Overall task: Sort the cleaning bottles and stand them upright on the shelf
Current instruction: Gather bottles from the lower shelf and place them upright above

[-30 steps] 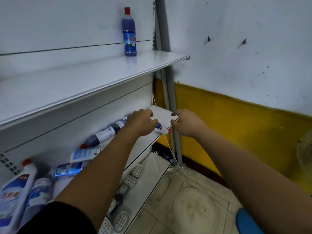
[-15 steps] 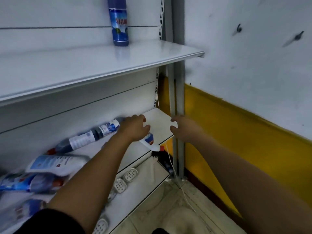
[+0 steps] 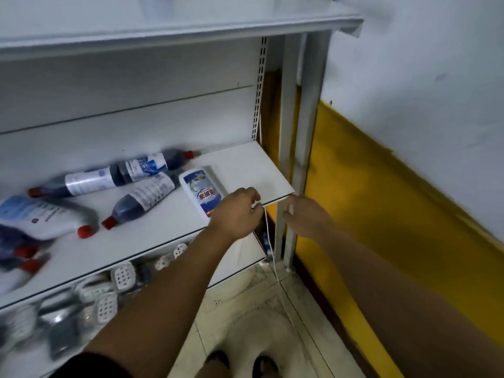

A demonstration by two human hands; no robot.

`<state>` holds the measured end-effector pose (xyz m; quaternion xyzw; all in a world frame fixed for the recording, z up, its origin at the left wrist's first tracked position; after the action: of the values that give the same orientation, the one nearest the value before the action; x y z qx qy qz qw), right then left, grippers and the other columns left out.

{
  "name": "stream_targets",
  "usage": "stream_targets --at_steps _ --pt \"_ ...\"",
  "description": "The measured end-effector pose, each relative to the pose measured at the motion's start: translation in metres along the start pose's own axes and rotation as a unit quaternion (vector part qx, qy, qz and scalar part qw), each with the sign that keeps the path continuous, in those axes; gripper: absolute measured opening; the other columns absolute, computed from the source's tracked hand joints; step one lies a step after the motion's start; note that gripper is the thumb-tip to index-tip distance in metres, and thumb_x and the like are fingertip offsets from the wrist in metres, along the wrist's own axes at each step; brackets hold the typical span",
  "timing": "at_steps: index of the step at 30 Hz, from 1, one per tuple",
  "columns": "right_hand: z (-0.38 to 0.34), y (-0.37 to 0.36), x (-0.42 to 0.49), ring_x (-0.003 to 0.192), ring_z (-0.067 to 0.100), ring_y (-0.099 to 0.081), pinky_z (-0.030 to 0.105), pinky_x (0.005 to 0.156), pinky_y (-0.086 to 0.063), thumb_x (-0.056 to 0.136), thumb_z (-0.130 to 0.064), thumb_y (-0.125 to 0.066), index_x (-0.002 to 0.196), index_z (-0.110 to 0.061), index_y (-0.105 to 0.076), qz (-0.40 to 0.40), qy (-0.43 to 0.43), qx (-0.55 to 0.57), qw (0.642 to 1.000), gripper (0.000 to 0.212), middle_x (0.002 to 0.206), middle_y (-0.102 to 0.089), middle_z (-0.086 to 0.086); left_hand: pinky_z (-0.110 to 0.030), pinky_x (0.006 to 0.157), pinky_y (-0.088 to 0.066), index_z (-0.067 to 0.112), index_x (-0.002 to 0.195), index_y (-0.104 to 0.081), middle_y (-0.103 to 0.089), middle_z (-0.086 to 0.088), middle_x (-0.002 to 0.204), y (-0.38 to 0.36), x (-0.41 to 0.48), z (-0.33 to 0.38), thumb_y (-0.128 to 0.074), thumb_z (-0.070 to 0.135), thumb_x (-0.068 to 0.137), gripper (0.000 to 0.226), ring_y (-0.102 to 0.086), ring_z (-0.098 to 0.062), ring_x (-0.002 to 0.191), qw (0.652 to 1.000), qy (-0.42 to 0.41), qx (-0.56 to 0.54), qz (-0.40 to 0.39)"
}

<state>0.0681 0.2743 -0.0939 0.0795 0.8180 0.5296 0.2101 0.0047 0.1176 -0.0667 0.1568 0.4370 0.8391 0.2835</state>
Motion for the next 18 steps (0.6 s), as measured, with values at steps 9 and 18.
stream_targets --at_steps 9,18 --pt "0.070 -0.127 0.063 0.103 0.030 -0.059 0.035 0.078 -0.048 0.093 -0.029 -0.051 0.117 -0.015 -0.058 -0.032 -0.017 0.027 0.999 0.029 0.108 -0.060 0.012 -0.043 0.085 -0.051 0.015 0.118 -0.060 -0.060 -0.009 0.117 -0.165 0.018 -0.040 -0.048 0.030 0.093 0.031 -0.058 -0.029 0.108 0.989 -0.041 0.068 -0.121" --pt "0.157 -0.315 0.146 0.103 0.024 -0.064 0.033 0.084 -0.053 0.092 -0.027 -0.055 0.131 -0.019 -0.055 -0.057 -0.052 0.084 0.993 0.040 0.123 -0.064 0.008 -0.041 0.096 -0.048 0.015 0.136 -0.051 -0.055 -0.014 0.132 -0.307 0.080 -0.191 -0.051 0.031 0.097 0.043 -0.054 -0.033 0.119 0.987 0.024 0.112 -0.115"
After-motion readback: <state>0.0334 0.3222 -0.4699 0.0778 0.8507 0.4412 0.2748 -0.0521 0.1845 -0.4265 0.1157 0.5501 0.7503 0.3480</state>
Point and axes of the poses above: each hand's wrist, its own x-axis towards the middle knuckle, its own y-axis out of the back of the hand, z = x × y, the point moved 7 cm from there along x, towards the middle knuckle
